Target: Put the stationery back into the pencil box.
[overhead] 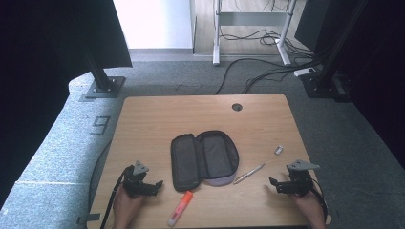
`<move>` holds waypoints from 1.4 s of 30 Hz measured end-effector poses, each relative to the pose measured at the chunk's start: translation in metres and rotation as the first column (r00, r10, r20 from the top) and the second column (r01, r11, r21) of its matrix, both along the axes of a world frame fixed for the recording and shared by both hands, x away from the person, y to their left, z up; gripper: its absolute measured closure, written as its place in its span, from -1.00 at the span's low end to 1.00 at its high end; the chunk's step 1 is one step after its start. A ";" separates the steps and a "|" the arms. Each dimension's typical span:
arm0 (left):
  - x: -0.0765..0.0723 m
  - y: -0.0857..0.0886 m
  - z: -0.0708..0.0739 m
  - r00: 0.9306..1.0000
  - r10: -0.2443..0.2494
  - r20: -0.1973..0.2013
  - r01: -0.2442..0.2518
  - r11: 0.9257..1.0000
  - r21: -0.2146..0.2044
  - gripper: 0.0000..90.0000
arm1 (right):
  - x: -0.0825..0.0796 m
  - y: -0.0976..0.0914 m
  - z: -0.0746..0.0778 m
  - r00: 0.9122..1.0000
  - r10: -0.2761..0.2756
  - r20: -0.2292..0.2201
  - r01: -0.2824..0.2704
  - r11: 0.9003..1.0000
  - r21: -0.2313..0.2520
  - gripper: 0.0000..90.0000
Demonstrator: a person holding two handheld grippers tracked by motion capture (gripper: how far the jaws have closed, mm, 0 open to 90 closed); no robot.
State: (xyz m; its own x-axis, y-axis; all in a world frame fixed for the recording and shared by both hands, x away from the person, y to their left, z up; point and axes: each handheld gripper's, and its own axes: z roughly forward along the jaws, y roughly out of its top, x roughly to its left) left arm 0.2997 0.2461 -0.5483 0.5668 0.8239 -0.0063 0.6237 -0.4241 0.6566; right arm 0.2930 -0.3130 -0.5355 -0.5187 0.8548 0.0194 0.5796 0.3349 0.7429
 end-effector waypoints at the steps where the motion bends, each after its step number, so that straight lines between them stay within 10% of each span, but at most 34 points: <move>1: 0.000 0.000 0.000 1.000 0.000 0.000 0.000 1.000 0.000 -1.00 | 0.001 0.000 0.002 1.000 0.003 0.001 -0.003 1.000 0.001 -0.83; 42: 0.000 0.000 0.000 1.000 0.000 0.000 0.000 1.000 -0.001 -1.00 | 0.044 -0.013 0.021 1.000 -0.025 0.009 0.025 1.000 -0.015 -0.61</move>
